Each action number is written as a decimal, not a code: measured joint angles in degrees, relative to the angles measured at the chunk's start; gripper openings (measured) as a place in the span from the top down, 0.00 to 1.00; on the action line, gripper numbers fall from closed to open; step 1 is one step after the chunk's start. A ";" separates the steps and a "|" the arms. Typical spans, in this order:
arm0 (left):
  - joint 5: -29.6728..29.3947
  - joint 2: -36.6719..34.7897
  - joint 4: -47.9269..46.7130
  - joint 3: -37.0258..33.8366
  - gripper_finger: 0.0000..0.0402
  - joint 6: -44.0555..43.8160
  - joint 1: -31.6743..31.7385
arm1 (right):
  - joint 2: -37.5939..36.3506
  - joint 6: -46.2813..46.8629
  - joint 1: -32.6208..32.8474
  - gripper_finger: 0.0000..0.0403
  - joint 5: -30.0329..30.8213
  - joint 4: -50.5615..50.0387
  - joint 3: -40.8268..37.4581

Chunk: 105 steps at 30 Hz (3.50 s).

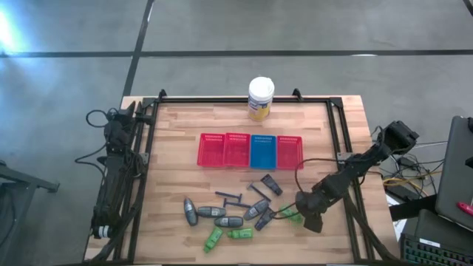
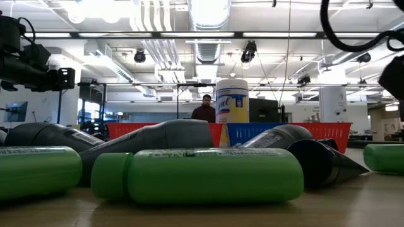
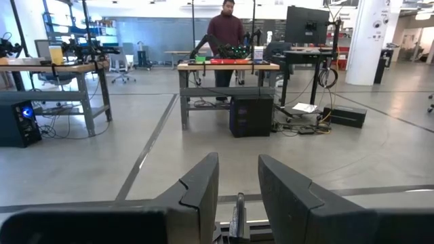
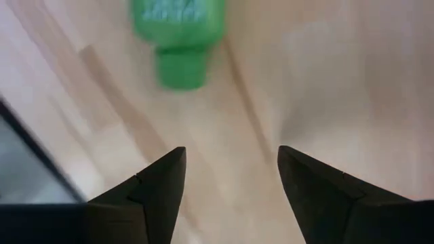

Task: Pick & Place Travel size toiletries
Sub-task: Put the green shampoo into the right red bin

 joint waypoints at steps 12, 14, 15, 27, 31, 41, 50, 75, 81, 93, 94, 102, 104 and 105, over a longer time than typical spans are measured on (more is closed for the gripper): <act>0.01 0.09 0.00 0.00 0.72 0.01 0.02 | 0.98 14.45 0.80 0.46 -0.97 1.77 0.45; 0.02 0.09 0.00 0.00 0.72 0.01 0.00 | 1.03 14.89 0.77 0.47 -1.34 3.28 0.76; 0.01 0.09 0.00 0.00 0.72 0.02 0.01 | 0.94 16.04 0.52 0.48 -1.80 3.20 0.75; 0.02 0.11 0.00 0.00 0.72 0.01 0.01 | 0.50 35.73 -4.08 0.33 0.91 3.71 6.26; 0.00 0.11 0.00 0.00 0.73 0.02 0.02 | 2.13 38.24 -5.31 0.23 2.57 2.55 8.84; 0.00 0.22 0.00 0.00 0.72 0.02 0.02 | 15.15 28.82 -5.53 0.11 8.55 -12.30 20.03; 0.02 0.29 0.00 0.00 0.72 0.00 0.00 | 23.92 8.68 -5.57 0.17 7.37 -12.96 26.42; 0.02 0.39 0.00 0.00 0.73 0.02 0.00 | 13.67 12.98 -8.79 0.73 17.26 -16.58 23.69; 0.02 0.50 0.00 0.00 0.72 0.01 0.01 | 0.02 30.03 -13.39 0.69 25.32 -23.06 20.63; 0.02 0.50 0.00 0.00 0.73 0.00 0.02 | -13.34 19.83 -44.45 0.67 23.21 -14.43 8.49; 0.02 0.50 0.00 0.00 0.72 0.00 0.01 | -12.98 17.74 -46.51 0.67 21.79 -13.40 8.04; 0.02 0.52 0.00 0.00 0.72 0.01 0.02 | -6.58 7.85 -52.54 0.60 11.60 -11.33 7.01; 0.02 0.52 0.00 0.00 0.72 0.02 0.01 | -4.93 6.85 -52.52 0.56 11.50 -11.34 7.12; 0.02 0.52 0.00 0.00 0.72 0.00 0.01 | -4.13 6.50 -52.51 0.54 11.49 -11.33 7.28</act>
